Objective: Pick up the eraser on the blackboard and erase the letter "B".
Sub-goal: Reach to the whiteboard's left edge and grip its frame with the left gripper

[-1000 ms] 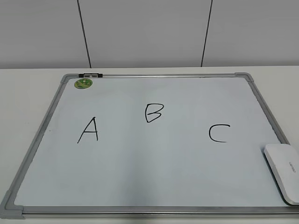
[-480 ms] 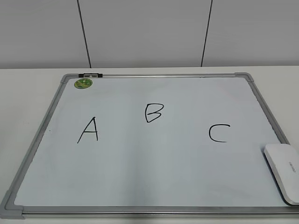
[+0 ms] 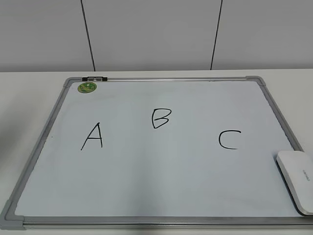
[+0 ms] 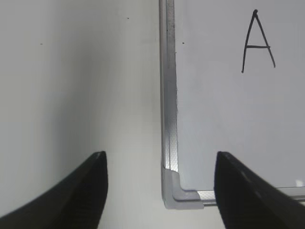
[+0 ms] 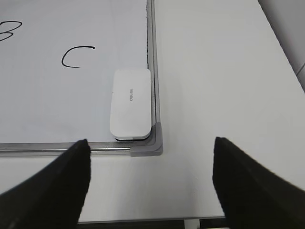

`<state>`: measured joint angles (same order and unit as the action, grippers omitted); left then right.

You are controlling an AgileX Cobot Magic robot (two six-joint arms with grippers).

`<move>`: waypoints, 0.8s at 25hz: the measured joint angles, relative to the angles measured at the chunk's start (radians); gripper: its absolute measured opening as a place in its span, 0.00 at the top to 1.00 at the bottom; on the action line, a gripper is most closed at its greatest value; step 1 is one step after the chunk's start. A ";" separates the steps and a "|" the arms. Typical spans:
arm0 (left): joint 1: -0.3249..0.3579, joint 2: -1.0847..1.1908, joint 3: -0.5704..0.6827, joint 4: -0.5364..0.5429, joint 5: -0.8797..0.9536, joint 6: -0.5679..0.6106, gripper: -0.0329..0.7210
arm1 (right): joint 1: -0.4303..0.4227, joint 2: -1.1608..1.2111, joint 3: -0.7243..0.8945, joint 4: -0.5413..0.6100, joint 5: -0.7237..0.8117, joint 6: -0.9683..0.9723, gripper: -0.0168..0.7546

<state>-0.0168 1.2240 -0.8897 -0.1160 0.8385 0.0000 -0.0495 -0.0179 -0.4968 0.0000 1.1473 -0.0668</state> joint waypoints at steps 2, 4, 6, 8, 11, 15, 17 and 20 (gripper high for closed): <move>0.000 0.119 -0.064 -0.023 0.000 0.026 0.27 | 0.000 0.000 0.000 0.000 0.000 0.000 0.21; 0.000 0.242 -0.141 -0.030 0.008 0.042 0.27 | 0.000 0.000 0.000 0.000 0.000 0.000 0.21; 0.000 0.346 -0.211 -0.034 0.025 0.047 0.28 | 0.000 0.000 0.000 0.000 0.000 0.000 0.21; 0.000 0.448 -0.282 -0.032 0.037 0.049 0.29 | 0.000 0.000 0.000 0.000 0.000 0.000 0.21; 0.000 0.572 -0.375 -0.034 0.055 0.051 0.33 | 0.000 0.000 0.000 0.000 0.000 0.000 0.21; 0.000 0.696 -0.479 -0.044 0.056 0.056 0.42 | 0.000 0.000 0.000 0.000 0.000 0.000 0.21; 0.000 0.741 -0.519 -0.057 0.059 0.071 0.44 | 0.000 0.000 0.000 0.000 0.000 0.000 0.21; 0.000 0.802 -0.565 -0.074 0.068 0.088 0.45 | 0.000 0.000 0.000 0.000 0.000 0.000 0.21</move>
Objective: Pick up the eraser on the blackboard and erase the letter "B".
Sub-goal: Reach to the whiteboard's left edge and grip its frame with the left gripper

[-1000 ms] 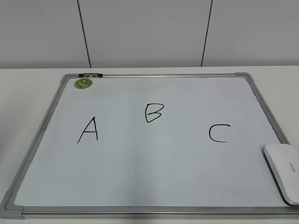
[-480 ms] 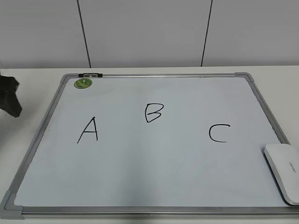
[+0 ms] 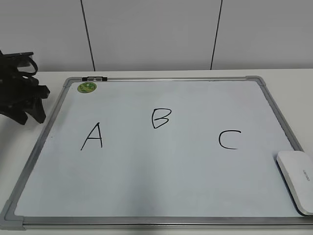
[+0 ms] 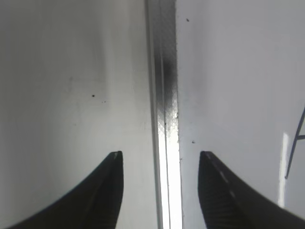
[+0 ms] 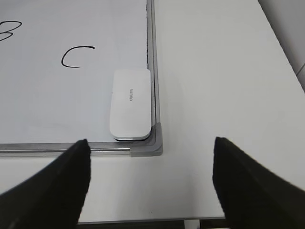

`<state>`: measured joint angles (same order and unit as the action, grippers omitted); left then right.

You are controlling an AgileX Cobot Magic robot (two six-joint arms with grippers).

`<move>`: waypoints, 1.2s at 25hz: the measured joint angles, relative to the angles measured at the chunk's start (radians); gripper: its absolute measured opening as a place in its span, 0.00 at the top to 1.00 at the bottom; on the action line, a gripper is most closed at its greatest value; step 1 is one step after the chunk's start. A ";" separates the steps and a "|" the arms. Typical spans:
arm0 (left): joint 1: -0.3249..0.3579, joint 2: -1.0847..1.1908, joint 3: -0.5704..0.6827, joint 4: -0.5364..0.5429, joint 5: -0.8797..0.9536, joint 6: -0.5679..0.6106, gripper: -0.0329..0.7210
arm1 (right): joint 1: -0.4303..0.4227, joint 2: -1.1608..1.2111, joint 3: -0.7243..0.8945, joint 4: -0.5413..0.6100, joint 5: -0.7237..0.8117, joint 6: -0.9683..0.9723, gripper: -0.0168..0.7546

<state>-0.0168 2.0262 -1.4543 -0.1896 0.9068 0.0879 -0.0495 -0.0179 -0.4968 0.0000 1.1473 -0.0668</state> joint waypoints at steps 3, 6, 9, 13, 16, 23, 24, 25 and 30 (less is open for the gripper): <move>0.000 0.048 -0.019 -0.002 0.007 0.006 0.47 | 0.000 0.000 0.000 0.000 0.000 0.000 0.21; 0.000 0.075 -0.022 -0.002 0.008 0.011 0.50 | 0.000 0.000 0.000 0.000 0.000 0.000 0.21; 0.000 0.088 -0.025 -0.002 0.005 0.016 0.55 | 0.000 0.000 0.000 0.000 0.000 0.000 0.21; 0.001 0.112 -0.026 -0.001 0.001 0.019 0.58 | 0.000 0.000 0.000 0.000 0.000 0.000 0.21; -0.001 0.123 -0.026 -0.001 -0.001 0.021 0.59 | 0.000 0.000 0.000 0.000 0.000 0.000 0.21; -0.001 0.133 -0.028 -0.003 -0.011 0.023 0.62 | 0.000 0.000 0.000 0.000 0.000 0.000 0.21; -0.001 0.133 -0.028 -0.003 -0.011 0.023 0.64 | 0.000 0.000 0.000 0.000 0.000 0.000 0.21; -0.001 0.133 -0.028 -0.005 -0.011 0.023 0.65 | 0.000 0.000 0.000 0.000 0.000 0.000 0.21; -0.001 0.140 -0.032 -0.016 -0.009 0.023 0.72 | 0.000 0.000 0.000 0.000 0.000 0.000 0.21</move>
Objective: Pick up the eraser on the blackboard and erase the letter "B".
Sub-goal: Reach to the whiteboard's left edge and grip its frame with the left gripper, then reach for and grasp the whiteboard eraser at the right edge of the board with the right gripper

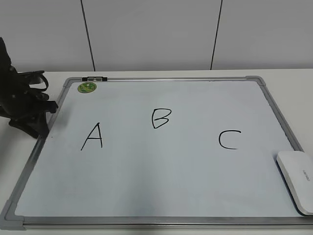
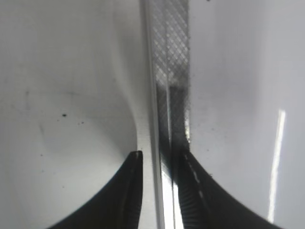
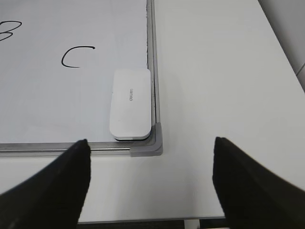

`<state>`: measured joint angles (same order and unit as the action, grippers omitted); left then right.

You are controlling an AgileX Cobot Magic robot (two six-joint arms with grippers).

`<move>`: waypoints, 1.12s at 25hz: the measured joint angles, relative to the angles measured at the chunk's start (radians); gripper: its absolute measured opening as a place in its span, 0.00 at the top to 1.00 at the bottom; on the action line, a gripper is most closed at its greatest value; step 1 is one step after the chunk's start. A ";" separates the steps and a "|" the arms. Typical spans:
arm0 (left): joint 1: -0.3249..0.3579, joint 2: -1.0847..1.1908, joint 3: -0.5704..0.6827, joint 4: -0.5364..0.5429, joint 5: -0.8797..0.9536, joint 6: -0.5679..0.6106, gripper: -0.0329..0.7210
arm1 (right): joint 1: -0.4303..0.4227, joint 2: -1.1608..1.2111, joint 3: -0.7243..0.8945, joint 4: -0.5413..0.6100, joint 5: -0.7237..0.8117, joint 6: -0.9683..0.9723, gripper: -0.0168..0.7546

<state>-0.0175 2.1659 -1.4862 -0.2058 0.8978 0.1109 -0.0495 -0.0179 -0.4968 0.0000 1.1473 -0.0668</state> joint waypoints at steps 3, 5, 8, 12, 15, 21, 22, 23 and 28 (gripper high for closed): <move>0.000 0.004 -0.006 -0.014 0.006 0.000 0.78 | 0.000 0.000 0.000 0.000 0.000 0.000 0.21; 0.000 0.008 -0.009 -0.019 0.013 0.000 0.83 | 0.000 0.000 0.000 0.000 0.000 0.000 0.21; 0.000 0.008 -0.011 -0.021 0.014 0.000 0.89 | 0.000 0.000 0.000 0.000 0.000 0.000 0.21; 0.000 0.008 -0.011 -0.021 0.014 0.000 0.90 | 0.000 0.000 0.000 0.000 0.000 0.000 0.21; 0.000 0.009 -0.011 -0.023 0.017 0.000 0.90 | 0.000 0.000 0.000 0.000 0.000 0.000 0.21; 0.000 0.009 -0.011 -0.023 0.017 0.000 0.90 | 0.000 0.000 0.000 0.016 0.000 0.000 0.21; 0.000 0.009 -0.011 -0.023 0.017 0.000 0.90 | 0.000 0.000 0.000 0.024 0.000 0.000 0.21; 0.000 0.009 -0.011 -0.023 0.017 0.000 0.90 | 0.000 0.000 0.000 0.028 0.000 0.000 0.21; 0.000 0.009 -0.011 -0.024 0.017 0.000 0.90 | 0.000 0.040 -0.026 0.111 -0.012 0.000 0.21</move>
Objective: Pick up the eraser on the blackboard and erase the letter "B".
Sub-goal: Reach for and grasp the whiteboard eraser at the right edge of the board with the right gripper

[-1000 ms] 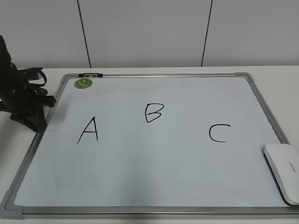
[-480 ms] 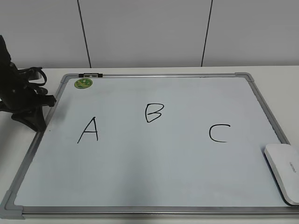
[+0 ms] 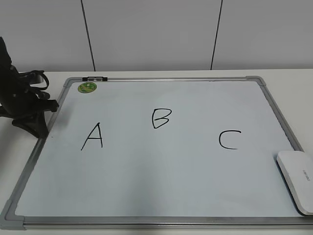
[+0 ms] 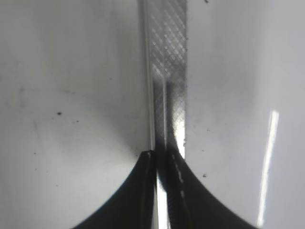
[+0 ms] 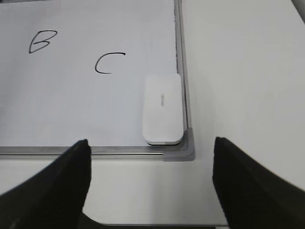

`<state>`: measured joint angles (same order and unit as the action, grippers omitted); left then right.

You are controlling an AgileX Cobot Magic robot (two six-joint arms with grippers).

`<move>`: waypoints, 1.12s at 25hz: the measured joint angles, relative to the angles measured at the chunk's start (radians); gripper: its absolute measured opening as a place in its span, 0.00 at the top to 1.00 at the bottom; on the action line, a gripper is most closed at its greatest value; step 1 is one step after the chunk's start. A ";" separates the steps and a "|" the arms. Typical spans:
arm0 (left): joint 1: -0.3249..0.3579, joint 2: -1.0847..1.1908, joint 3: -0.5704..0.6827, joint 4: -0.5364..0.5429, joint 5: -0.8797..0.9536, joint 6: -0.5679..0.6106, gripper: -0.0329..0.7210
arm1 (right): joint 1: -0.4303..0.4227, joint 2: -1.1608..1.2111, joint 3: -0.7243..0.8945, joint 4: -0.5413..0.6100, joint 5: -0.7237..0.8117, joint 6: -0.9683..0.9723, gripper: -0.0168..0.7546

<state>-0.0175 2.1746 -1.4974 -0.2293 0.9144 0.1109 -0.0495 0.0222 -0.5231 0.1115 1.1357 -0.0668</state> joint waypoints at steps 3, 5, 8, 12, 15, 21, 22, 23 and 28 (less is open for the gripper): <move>0.000 0.000 0.000 0.000 0.000 0.000 0.90 | 0.000 0.122 -0.047 0.011 -0.039 -0.013 0.21; 0.000 0.000 0.000 0.000 0.000 0.000 0.90 | 0.000 0.219 -0.076 0.013 -0.074 -0.051 0.21; 0.000 0.000 0.000 0.000 0.000 -0.002 0.90 | 0.000 0.369 -0.094 0.013 -0.151 -0.092 0.21; 0.000 0.000 0.000 -0.002 0.002 -0.002 0.90 | 0.000 0.538 -0.094 0.013 -0.291 -0.103 0.21; 0.000 0.000 0.000 -0.002 0.002 -0.002 0.90 | 0.000 0.685 -0.094 0.022 -0.305 -0.105 0.17; 0.000 0.000 0.000 -0.004 0.002 -0.002 0.90 | 0.000 0.984 -0.094 0.026 -0.313 -0.114 0.10; 0.000 0.000 0.000 -0.004 0.002 -0.002 0.90 | 0.000 1.024 -0.096 0.026 -0.318 -0.118 0.10; 0.000 0.000 0.000 -0.004 0.002 -0.002 0.90 | 0.000 1.069 -0.098 0.026 -0.326 -0.121 0.10; 0.000 0.000 0.000 -0.004 0.004 -0.002 0.90 | 0.000 1.253 -0.140 0.028 -0.380 -0.148 0.10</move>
<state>-0.0175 2.1746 -1.4974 -0.2333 0.9179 0.1091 -0.0495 1.2752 -0.6636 0.1395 0.7555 -0.2144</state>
